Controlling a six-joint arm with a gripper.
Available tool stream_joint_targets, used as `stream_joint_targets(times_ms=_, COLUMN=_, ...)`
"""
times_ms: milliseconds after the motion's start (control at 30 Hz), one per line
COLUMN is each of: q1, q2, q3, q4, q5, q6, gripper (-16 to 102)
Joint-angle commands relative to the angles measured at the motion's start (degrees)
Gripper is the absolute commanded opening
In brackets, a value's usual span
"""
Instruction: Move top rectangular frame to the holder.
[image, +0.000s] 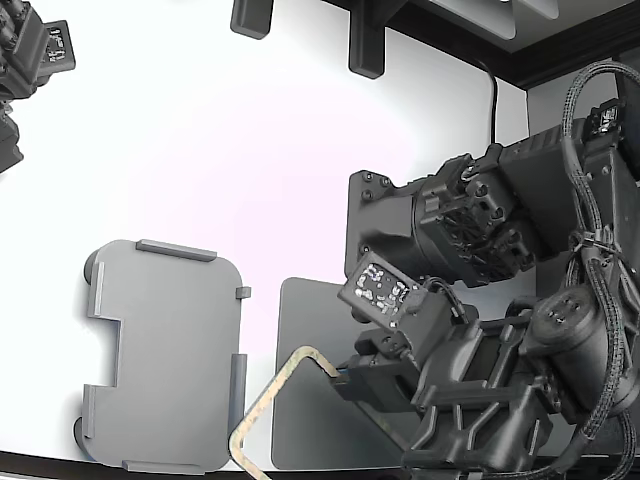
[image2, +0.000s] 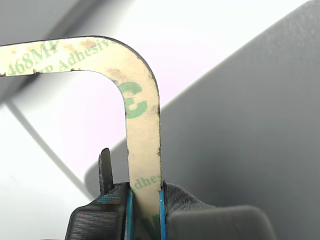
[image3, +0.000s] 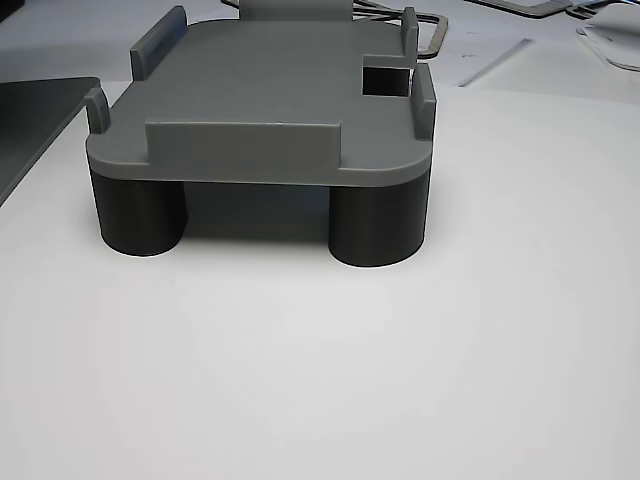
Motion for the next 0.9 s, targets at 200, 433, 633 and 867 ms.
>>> stream_joint_targets(times_ms=200, q1=-6.6, q2=-6.0, q3=-7.9, q4=0.5, q5=4.1, q6=23.6, gripper=-10)
stream_joint_targets(times_ms=433, q1=-9.2, q2=-10.6, q3=-10.3, q4=0.6, q5=5.9, q6=33.0, gripper=-10)
stream_joint_targets(times_ms=633, q1=-10.2, q2=-13.7, q3=-13.3, q4=0.6, q5=7.6, q6=37.7, gripper=-10)
stream_joint_targets(times_ms=867, q1=-13.4, q2=-15.5, q3=-14.4, q4=0.6, q5=7.0, q6=36.8, gripper=-10)
